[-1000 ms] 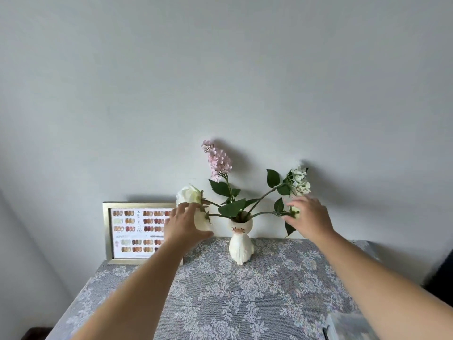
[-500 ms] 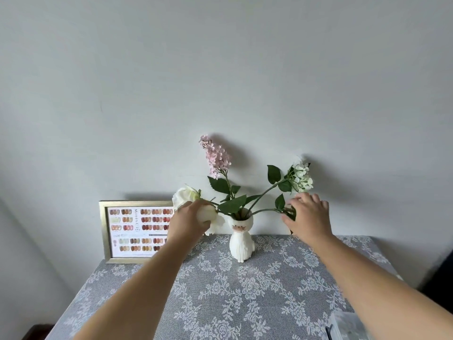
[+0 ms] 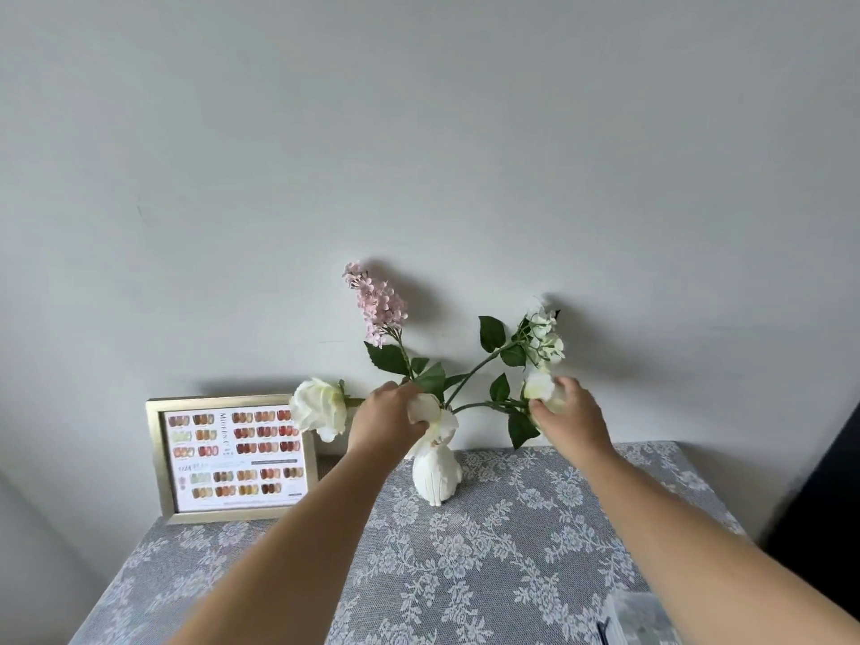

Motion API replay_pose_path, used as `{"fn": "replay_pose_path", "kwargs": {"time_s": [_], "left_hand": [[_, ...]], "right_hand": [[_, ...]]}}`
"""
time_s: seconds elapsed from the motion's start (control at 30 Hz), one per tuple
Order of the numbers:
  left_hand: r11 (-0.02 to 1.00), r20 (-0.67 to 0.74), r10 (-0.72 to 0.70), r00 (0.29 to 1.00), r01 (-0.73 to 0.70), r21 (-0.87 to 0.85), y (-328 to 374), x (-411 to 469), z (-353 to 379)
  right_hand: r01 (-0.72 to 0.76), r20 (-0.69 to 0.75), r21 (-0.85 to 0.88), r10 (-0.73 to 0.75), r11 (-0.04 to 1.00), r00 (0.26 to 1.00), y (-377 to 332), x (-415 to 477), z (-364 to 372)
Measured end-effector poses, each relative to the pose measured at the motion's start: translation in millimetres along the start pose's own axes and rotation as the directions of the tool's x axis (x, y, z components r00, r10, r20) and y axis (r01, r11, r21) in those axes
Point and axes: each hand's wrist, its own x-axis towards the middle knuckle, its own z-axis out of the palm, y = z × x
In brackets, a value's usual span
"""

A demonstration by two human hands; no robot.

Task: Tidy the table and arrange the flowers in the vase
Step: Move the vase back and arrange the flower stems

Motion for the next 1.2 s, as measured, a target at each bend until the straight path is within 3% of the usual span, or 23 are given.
{"fn": "replay_pose_path", "kwargs": {"time_s": [0.23,0.33,0.4,0.6,0.8,1.0,1.2], "left_hand": [[0.997,-0.009,-0.025,1.0,0.024,-0.07,8.3,10.1,16.3],[0.998,-0.024,-0.023,0.999,0.021,-0.067,7.6,9.4,16.7],[0.997,-0.043,-0.023,0.999,0.02,-0.068,4.8,7.8,16.1],[0.996,-0.085,0.005,0.996,-0.013,-0.092,-0.2,2.2,8.3],[0.994,-0.1,0.009,0.995,-0.019,-0.105,-5.6,-5.3,3.0],[0.989,-0.12,-0.033,0.992,0.016,-0.145,-12.9,-4.7,-2.3],[0.984,-0.12,-0.036,0.992,0.014,-0.179,-20.8,-5.0,0.2]], "right_hand": [[-0.047,0.012,0.007,0.047,0.999,0.999,9.0,-2.1,2.2],[-0.082,0.094,0.154,0.068,0.985,0.993,11.9,-4.0,5.4],[-0.057,0.076,0.178,0.044,0.982,0.996,9.4,-6.3,8.1],[0.16,-0.073,0.162,-0.15,0.974,0.986,-16.3,-9.7,5.2],[0.455,-0.137,0.087,-0.441,0.886,0.887,-52.5,-11.4,6.4],[0.576,0.017,-0.074,-0.576,0.814,0.817,-74.7,-8.9,18.8],[0.617,0.21,-0.217,-0.581,0.757,0.787,-73.3,-15.7,44.8]]}}
